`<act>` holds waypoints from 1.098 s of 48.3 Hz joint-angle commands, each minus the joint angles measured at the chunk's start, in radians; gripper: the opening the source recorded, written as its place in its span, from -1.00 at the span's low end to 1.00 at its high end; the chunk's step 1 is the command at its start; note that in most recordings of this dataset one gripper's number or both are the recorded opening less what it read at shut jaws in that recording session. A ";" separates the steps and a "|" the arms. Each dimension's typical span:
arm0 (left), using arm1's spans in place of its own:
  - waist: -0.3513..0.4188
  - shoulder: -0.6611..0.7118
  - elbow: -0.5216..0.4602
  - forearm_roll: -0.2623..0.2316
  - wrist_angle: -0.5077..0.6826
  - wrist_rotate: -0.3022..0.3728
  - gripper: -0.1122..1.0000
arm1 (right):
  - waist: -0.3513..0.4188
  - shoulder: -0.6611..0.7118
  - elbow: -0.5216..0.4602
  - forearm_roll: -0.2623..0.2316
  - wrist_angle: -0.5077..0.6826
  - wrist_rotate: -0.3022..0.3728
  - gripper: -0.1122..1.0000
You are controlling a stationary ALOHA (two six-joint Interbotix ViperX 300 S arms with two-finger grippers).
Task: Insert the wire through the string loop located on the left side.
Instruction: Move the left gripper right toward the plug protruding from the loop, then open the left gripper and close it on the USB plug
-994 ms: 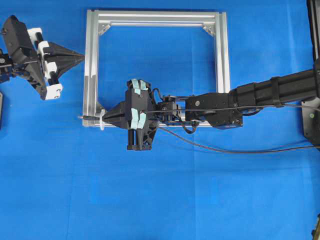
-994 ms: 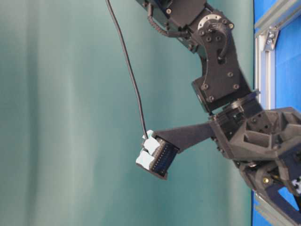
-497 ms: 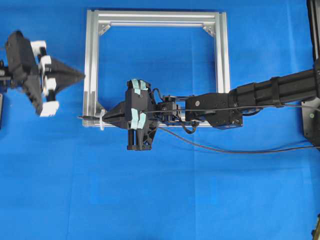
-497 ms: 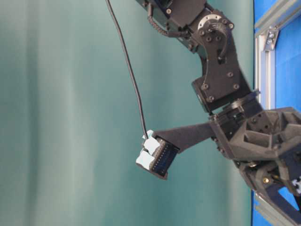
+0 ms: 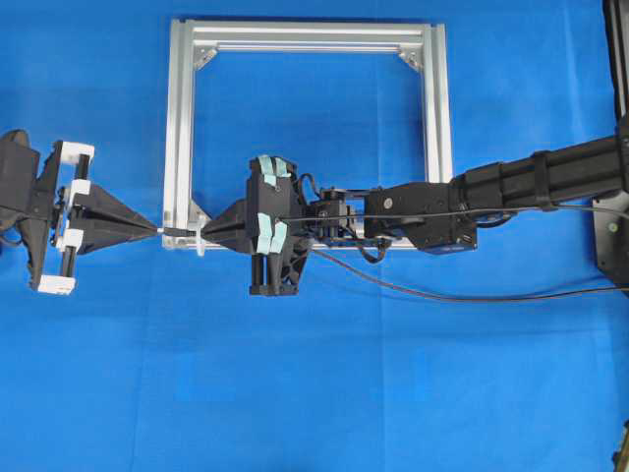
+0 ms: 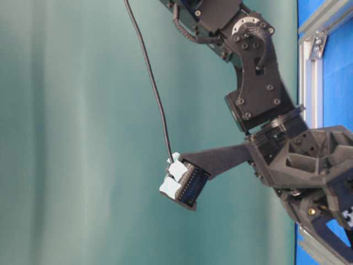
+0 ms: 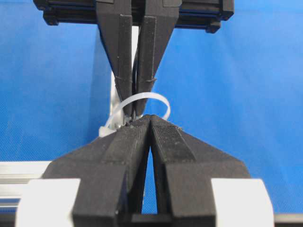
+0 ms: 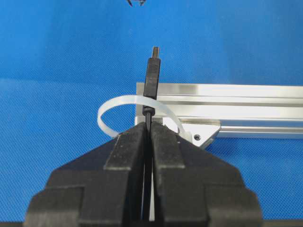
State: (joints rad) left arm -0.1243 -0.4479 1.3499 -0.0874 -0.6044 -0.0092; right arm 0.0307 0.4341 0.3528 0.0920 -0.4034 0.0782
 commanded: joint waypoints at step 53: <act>0.028 0.164 -0.081 0.002 0.028 -0.002 0.76 | -0.002 -0.020 -0.020 -0.002 -0.003 0.000 -0.79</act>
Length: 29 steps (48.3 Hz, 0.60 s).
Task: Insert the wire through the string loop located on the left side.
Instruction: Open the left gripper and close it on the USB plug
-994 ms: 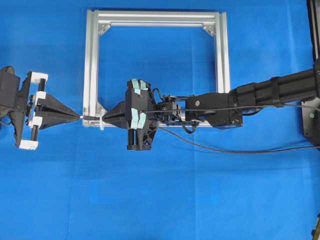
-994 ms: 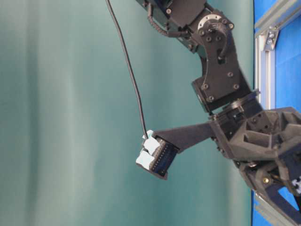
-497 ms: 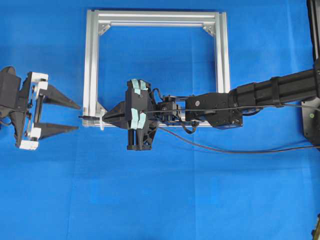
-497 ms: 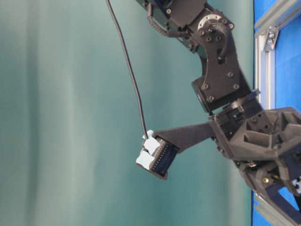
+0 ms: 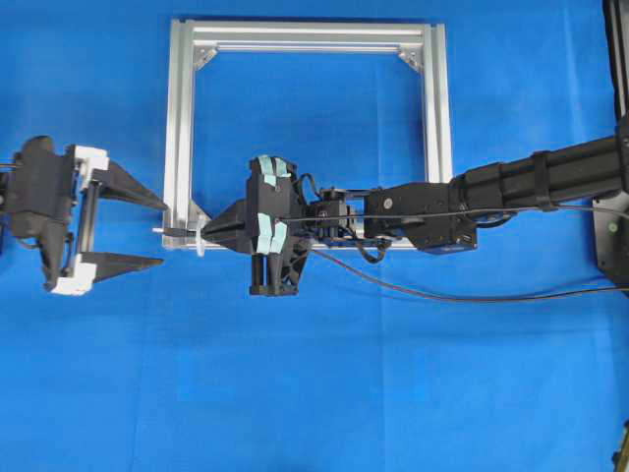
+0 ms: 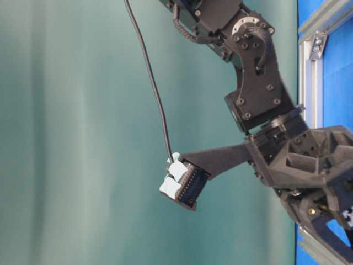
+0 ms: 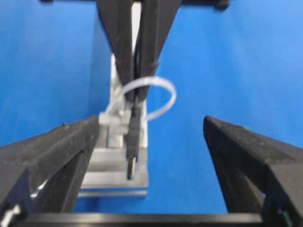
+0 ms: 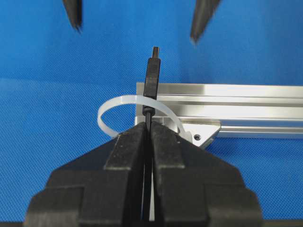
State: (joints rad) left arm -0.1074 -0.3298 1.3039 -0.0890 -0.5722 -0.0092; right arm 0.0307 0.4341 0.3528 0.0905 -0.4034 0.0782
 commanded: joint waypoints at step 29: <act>0.017 0.155 -0.072 0.003 -0.005 0.000 0.76 | -0.002 -0.021 -0.018 0.000 -0.003 0.000 -0.79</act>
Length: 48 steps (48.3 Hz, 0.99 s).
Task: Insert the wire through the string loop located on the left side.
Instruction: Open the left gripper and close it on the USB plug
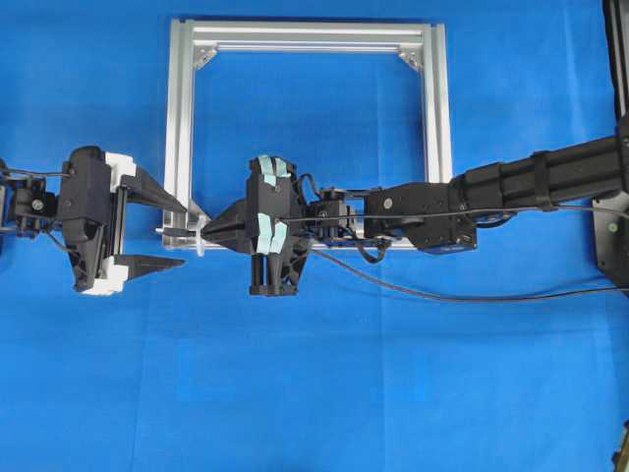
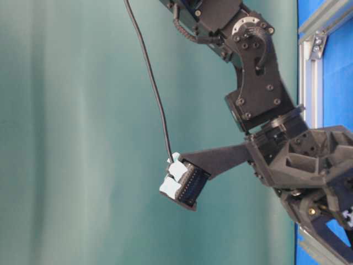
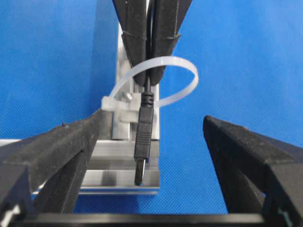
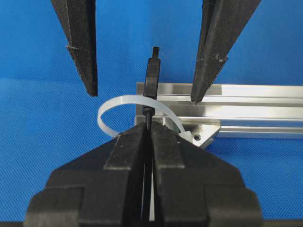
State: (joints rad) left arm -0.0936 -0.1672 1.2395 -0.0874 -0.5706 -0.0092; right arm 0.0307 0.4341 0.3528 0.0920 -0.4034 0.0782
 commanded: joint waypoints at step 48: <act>0.003 -0.006 -0.015 0.002 0.009 0.011 0.05 | -0.002 -0.020 -0.018 -0.002 0.002 0.000 -0.79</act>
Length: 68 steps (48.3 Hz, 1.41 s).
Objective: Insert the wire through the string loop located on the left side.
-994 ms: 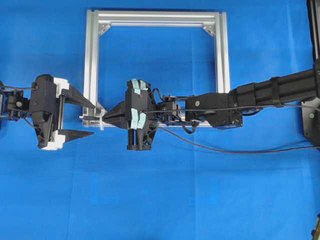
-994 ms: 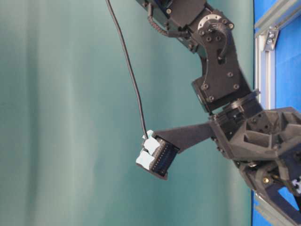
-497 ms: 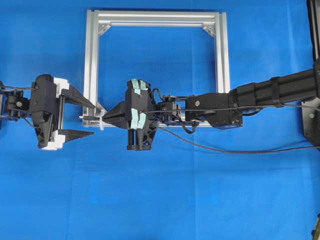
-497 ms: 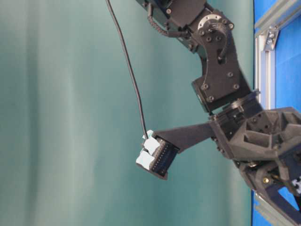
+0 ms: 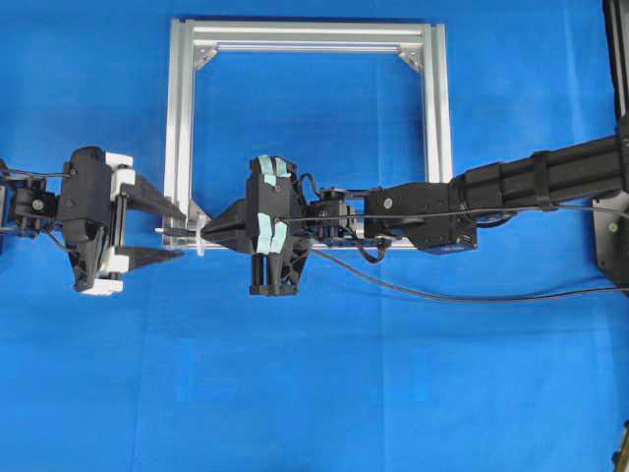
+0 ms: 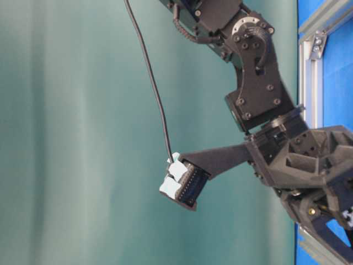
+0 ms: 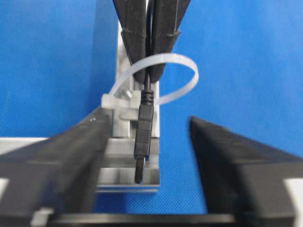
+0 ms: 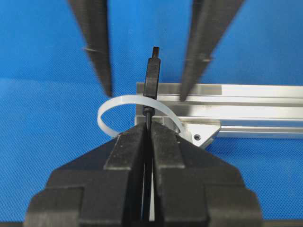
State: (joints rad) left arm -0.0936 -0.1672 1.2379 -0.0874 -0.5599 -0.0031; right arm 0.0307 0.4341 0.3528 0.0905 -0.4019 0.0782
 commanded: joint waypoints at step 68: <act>0.003 -0.218 0.083 0.002 0.152 -0.006 -0.65 | -0.002 -0.029 0.002 0.006 0.014 0.006 0.88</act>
State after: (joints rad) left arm -0.0920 -0.3267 1.3070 -0.0874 -0.4295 -0.0061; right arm 0.0291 0.4341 0.3620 0.0936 -0.3850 0.0828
